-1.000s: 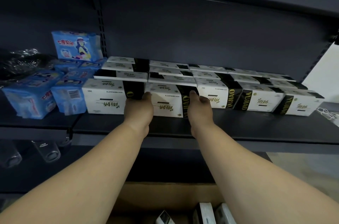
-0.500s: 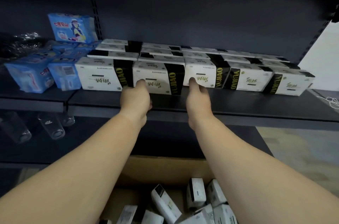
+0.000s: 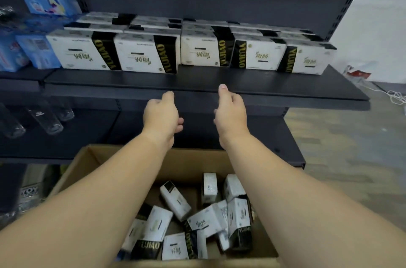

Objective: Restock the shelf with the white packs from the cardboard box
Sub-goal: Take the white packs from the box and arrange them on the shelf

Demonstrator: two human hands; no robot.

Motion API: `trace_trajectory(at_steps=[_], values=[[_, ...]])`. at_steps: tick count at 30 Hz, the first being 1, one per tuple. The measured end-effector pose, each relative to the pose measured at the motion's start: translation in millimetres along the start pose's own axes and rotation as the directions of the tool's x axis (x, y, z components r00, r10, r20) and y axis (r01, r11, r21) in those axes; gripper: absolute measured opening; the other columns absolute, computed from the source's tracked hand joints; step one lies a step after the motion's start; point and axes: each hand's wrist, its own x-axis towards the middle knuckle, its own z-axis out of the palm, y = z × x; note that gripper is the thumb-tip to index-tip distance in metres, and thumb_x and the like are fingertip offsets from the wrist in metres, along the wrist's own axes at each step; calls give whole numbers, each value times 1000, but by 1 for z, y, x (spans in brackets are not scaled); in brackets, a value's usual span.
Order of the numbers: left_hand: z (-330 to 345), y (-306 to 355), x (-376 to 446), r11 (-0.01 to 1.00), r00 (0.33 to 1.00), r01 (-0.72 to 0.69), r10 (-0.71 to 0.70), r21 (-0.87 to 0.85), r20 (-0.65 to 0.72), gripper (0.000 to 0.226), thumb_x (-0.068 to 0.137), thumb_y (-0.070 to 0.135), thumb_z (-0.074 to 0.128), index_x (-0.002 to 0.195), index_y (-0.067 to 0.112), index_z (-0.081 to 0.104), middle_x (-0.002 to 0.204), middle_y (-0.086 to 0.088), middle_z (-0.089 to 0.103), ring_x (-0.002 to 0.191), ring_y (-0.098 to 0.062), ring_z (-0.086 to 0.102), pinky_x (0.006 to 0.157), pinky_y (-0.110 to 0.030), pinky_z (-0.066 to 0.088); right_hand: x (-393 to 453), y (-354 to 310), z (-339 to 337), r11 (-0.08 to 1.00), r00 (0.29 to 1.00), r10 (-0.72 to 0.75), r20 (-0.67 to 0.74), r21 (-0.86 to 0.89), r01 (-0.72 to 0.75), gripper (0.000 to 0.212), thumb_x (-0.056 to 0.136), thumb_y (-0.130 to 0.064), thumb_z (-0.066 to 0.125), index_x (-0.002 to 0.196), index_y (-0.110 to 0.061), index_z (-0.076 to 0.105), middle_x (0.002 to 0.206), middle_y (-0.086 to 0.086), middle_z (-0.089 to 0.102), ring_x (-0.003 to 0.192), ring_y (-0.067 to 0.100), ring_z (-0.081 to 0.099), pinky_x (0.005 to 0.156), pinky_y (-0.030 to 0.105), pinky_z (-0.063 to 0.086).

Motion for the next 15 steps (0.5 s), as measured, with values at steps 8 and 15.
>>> trace_trajectory(at_steps=[8, 15], values=[[-11, -28, -3, 990, 996, 83, -84, 115, 2, 39, 97, 48, 45, 125, 20, 45, 104, -2, 58, 96, -22, 62, 87, -41, 56, -3, 39, -6, 989, 990, 139, 39, -55, -137, 30, 99, -54, 44, 103, -26, 52, 89, -7, 53, 87, 14, 52, 88, 37, 47], [-36, -91, 22, 927, 957, 284, -288, 245, -17, 50, 96, 50, 47, 135, 18, 45, 93, 0, 54, 87, -20, 59, 85, -40, 54, -7, 117, 3, 883, 894, 447, 43, -180, -433, 51, 97, -59, 43, 134, -23, 45, 113, -2, 51, 108, 22, 48, 102, 40, 38]])
